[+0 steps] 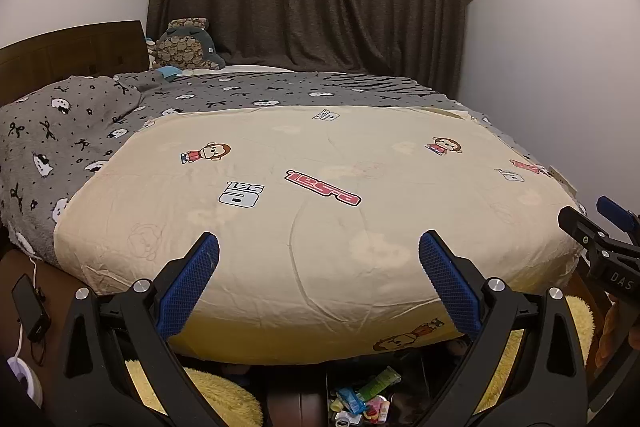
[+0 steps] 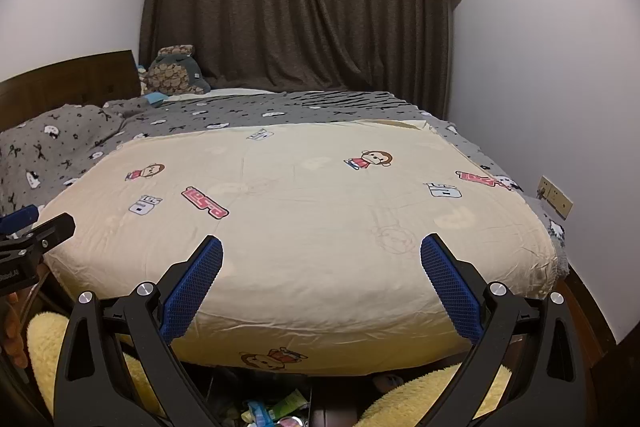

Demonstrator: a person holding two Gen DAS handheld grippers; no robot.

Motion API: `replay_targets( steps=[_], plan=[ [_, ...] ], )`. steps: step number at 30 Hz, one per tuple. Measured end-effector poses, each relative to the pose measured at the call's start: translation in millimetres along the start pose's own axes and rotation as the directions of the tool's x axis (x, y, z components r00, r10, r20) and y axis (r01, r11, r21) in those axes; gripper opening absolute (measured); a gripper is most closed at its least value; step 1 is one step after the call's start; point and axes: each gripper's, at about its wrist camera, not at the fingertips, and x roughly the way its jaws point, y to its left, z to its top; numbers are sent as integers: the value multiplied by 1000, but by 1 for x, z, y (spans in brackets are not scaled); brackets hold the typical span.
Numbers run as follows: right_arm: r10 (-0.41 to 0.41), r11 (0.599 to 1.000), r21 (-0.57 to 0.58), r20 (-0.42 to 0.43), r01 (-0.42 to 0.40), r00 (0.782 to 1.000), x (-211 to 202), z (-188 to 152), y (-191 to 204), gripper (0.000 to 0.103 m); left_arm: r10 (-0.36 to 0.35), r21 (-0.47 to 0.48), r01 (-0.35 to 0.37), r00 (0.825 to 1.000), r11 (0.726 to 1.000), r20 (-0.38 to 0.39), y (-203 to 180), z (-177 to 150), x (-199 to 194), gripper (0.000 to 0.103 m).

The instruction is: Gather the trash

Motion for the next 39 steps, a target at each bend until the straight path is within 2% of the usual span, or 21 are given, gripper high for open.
replay_targets(
  steps=[39],
  plan=[
    [18,1000,17,5,-18,1000,-3,2,0,99,-16,9,16,1000,1000,7,-6,0,-2,95]
  ],
)
